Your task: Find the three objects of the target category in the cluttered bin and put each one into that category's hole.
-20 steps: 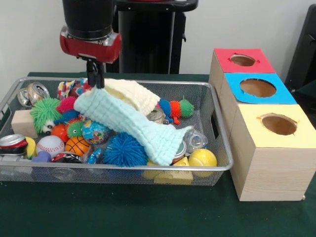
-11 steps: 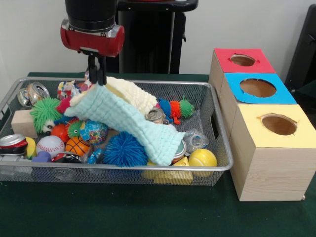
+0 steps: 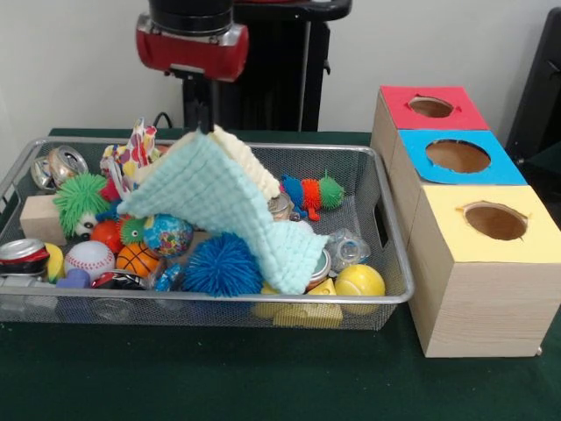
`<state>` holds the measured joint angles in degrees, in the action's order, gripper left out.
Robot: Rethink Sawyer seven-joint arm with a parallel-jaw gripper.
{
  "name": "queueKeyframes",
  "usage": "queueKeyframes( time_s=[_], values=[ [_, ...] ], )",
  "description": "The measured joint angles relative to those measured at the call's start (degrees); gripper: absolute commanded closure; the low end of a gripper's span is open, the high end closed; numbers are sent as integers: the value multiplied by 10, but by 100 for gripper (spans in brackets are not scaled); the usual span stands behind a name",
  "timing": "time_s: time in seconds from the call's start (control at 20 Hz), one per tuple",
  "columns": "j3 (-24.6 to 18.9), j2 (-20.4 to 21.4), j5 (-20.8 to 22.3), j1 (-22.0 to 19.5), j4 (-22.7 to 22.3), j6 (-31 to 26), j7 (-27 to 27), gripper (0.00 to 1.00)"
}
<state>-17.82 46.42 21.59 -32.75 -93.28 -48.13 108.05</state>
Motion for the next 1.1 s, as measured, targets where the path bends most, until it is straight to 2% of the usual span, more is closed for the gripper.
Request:
queueKeyframes(
  time_s=[0.25,0.45,0.65,0.9,1.1],
  values=[
    [6,34,-2,55,-50,5,0,100],
    [17,46,-3,96,-73,16,1,100],
    [32,57,-9,154,-100,40,6,100],
    [65,65,-25,227,-126,65,36,100],
    [88,70,-38,265,-138,67,61,100]
  ],
)
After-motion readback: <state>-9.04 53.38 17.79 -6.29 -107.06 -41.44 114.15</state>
